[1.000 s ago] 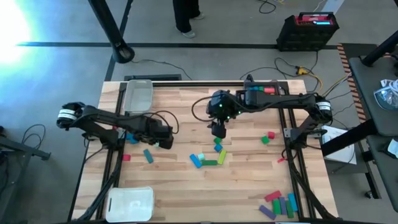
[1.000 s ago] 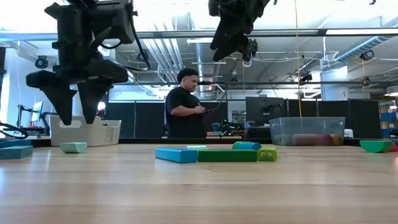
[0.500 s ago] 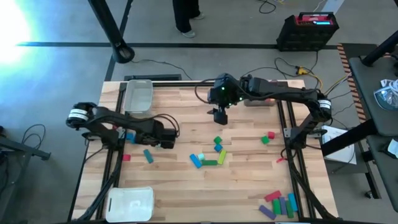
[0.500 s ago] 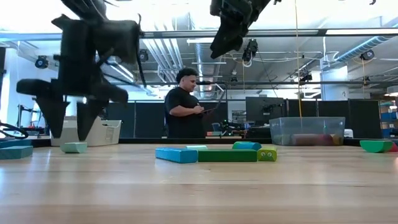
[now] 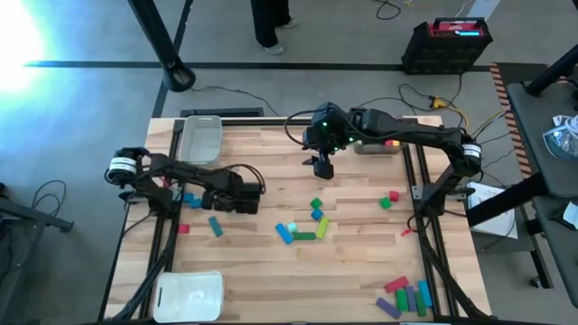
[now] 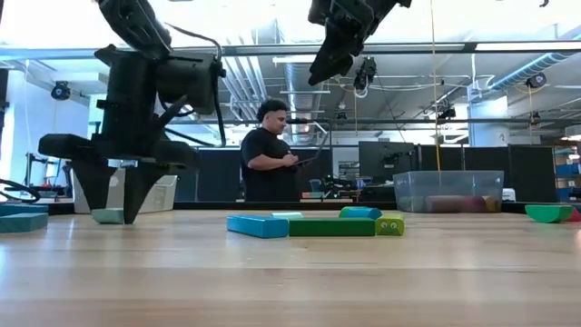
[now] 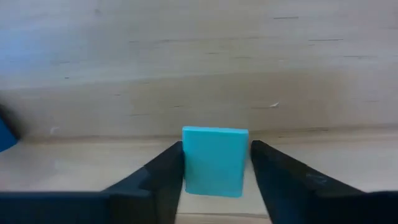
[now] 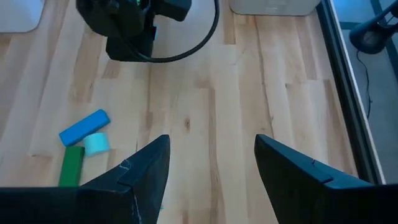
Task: Sort blocks
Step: Put the left light blue half cylindrical block into the gray bin
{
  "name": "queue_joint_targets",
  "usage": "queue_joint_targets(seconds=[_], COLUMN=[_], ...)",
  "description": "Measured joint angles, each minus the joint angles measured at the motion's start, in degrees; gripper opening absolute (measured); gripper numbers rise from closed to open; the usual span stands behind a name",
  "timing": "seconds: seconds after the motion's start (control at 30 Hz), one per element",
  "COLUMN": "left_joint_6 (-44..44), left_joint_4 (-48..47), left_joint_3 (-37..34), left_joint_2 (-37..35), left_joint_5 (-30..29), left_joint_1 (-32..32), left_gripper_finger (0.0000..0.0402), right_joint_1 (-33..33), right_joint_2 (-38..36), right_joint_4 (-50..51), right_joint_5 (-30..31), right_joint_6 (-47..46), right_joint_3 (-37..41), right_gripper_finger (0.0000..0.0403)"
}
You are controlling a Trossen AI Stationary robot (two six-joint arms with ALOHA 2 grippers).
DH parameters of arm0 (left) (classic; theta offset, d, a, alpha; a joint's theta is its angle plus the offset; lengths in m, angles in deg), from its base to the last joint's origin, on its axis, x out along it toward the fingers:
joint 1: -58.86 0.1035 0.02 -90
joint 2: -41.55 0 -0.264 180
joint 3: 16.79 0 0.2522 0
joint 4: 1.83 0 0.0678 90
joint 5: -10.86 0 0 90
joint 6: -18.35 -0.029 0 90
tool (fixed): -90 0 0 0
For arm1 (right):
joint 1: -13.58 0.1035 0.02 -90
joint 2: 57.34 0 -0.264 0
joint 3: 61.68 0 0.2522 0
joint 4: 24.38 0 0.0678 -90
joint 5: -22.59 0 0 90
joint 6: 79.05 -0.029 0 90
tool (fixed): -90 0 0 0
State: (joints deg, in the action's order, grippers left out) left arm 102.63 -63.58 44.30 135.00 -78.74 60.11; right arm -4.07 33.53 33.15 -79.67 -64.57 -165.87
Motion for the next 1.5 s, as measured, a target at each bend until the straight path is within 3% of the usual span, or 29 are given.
queue_joint_targets(seconds=[0.13, 0.27, 0.4, 0.53, 0.73, 0.97, 1.27, 1.5], left_joint_6=[-6.44, -11.36, -16.16, -23.46, -39.79, -50.77, -51.94, -55.95], left_joint_4=[0.17, -3.37, -9.06, -15.76, -28.66, -28.04, -26.47, -24.57], left_joint_3=[0.01, 3.78, 11.12, 19.71, 29.72, 31.1, 29.9, 29.88], left_joint_2=[-0.55, -3.67, -7.68, -10.49, -8.81, -4.42, 2.61, 9.72], left_joint_5=[3.7, 5.37, 0.07, -4.83, -10.04, -10.98, -13.15, -13.31], left_joint_1=[2.05, 3.17, 7.85, 17.24, 34.97, 50.38, 52.66, 53.52], left_gripper_finger=[0.0108, 0.0109, 0.0109, 0.0109, 0.0109, 0.0109, 0.0109, 0.0109], right_joint_1=[-0.33, -1.21, -3.29, -5.91, -9.51, -10.91, -10.91, -10.88], right_joint_2=[-0.01, -1.26, -3.14, -4.55, -4.85, -4.93, -4.92, -4.9], right_joint_4=[2.24, 5.9, 6.63, 4.71, 5.59, 9.24, 10.2, 6.43], right_joint_5=[0.05, 0.22, 0.24, 0.31, 0.29, 0.28, 0.29, 0.29], right_joint_6=[2.26, 5.04, 6.55, 8.23, 9.36, 11.06, 10.12, 4.03], right_joint_3=[-0.9, -3.64, -5.16, -5.27, -5.25, -5.2, -5.2, -5.18], right_gripper_finger=[0.0226, 0.0218, 0.0205, 0.0193, 0.0181, 0.0171, 0.0157, 0.0144])
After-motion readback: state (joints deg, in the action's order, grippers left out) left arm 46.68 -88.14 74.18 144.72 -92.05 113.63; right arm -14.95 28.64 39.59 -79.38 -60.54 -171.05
